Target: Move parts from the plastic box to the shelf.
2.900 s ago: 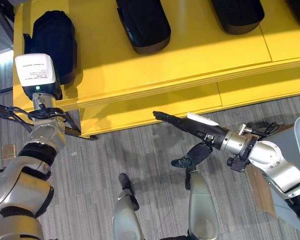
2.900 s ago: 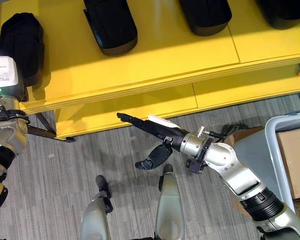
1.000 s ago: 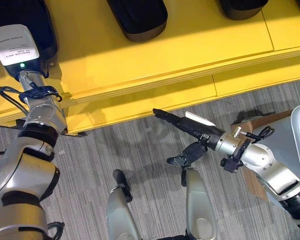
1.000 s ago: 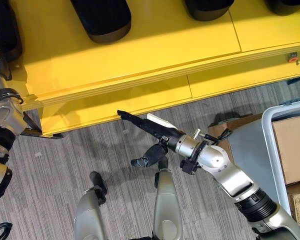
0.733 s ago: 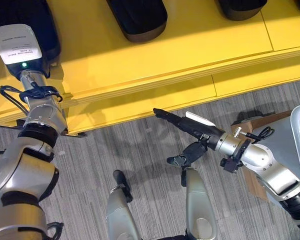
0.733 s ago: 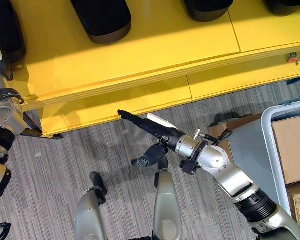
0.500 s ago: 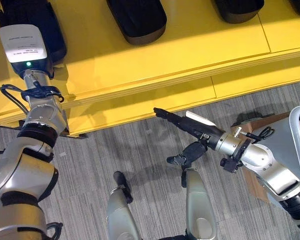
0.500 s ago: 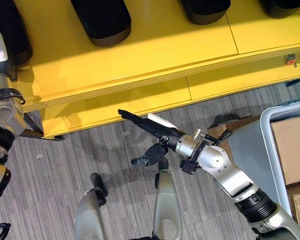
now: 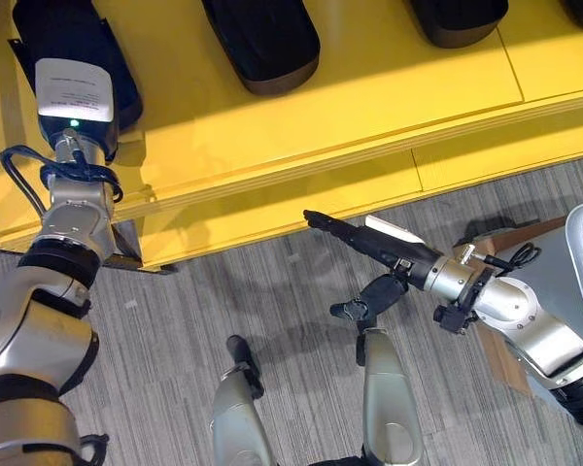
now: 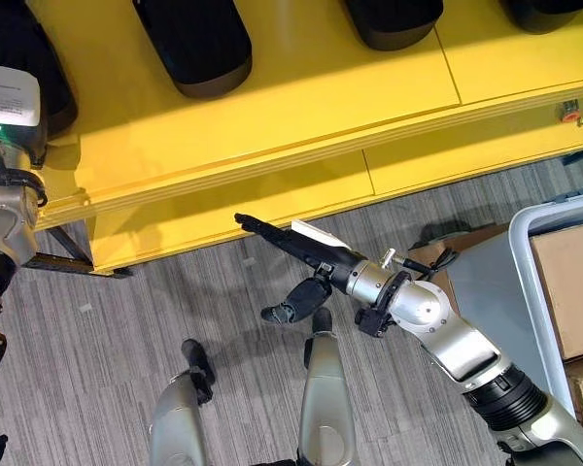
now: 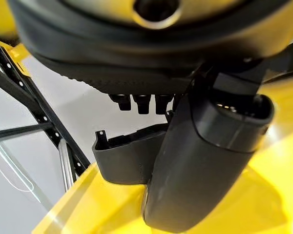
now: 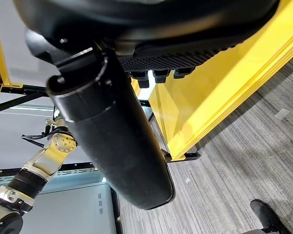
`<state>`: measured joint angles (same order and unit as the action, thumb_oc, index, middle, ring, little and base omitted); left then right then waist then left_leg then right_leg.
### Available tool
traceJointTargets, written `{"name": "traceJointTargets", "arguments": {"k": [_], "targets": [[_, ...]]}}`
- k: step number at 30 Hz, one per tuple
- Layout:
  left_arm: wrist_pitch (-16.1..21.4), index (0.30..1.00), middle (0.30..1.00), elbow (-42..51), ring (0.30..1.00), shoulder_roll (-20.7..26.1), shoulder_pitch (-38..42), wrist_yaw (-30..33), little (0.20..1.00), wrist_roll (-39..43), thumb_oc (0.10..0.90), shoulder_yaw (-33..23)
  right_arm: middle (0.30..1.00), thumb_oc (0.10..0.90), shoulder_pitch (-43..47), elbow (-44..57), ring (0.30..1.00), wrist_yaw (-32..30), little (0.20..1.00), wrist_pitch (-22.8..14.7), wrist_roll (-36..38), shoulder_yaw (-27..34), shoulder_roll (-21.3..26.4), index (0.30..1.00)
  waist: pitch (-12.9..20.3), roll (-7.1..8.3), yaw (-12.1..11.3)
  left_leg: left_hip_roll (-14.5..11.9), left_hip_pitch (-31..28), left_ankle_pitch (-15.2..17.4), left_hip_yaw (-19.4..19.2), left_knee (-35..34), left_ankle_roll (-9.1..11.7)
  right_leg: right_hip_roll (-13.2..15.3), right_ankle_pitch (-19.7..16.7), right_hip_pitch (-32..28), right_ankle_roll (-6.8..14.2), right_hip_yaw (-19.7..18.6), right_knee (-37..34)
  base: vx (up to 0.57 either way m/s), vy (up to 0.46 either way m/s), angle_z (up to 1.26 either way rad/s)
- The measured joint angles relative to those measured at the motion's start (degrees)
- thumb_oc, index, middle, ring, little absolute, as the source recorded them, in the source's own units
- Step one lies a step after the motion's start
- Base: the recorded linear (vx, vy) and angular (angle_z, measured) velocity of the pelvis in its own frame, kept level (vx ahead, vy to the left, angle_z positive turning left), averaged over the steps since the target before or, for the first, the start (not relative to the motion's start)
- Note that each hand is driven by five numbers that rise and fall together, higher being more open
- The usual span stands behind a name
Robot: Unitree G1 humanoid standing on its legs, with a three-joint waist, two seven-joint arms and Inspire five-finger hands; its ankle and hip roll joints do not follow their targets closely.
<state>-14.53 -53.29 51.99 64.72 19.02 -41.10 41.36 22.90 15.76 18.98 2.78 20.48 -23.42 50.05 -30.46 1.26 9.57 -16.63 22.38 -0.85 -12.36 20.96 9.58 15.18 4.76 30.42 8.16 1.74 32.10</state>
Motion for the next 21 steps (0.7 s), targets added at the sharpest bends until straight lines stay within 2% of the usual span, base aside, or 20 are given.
{"name": "traceJointTargets", "arguments": {"k": [3,9,16,21], "targets": [[1.23,1.000,1.000,0.02,1.000,0.96,-0.01,-3.82,1.000,-0.29,0.900,1.14,1.000,0.900,-0.01,0.00,1.000,0.57,1.000,0.27,0.01,0.03,0.28,1.000,0.02,-0.19,0.03,0.14,-0.66,-0.12,-0.08,-0.33,-0.07,0.11,-0.01,-0.60,0.03,-0.01,-0.18,0.00,0.000,0.00],[1.40,1.000,1.000,1.09,1.000,1.09,-0.08,-9.32,1.000,-3.12,0.900,1.32,1.000,0.900,-0.03,0.02,1.000,1.65,1.000,0.49,1.04,1.37,1.83,1.000,0.03,-0.90,0.11,0.29,-1.01,-0.12,-0.15,-0.45,-0.08,0.28,-0.03,-0.94,0.14,-0.02,-0.69,0.00,0.000,0.00],[2.06,1.000,1.000,1.69,1.000,1.11,-0.23,-10.83,1.000,-4.56,0.900,1.32,1.000,0.900,-0.08,0.13,1.000,1.79,1.000,1.03,2.18,2.22,3.32,1.000,0.00,-1.29,0.42,0.66,-1.19,-0.17,-0.21,-0.58,-0.15,0.60,-0.12,-1.09,0.28,-0.10,-0.42,0.00,0.000,0.00],[-0.88,1.000,1.000,1.88,1.000,1.12,-0.71,-10.99,1.000,-5.00,0.900,1.29,1.000,0.900,-0.33,0.13,1.000,1.77,1.000,1.14,2.18,2.27,3.47,1.000,0.00,-1.31,0.60,0.75,-1.26,-0.24,-0.17,-0.57,-0.22,0.71,-0.11,-1.11,0.28,-0.12,-0.51,0.00,0.000,0.00]]}}
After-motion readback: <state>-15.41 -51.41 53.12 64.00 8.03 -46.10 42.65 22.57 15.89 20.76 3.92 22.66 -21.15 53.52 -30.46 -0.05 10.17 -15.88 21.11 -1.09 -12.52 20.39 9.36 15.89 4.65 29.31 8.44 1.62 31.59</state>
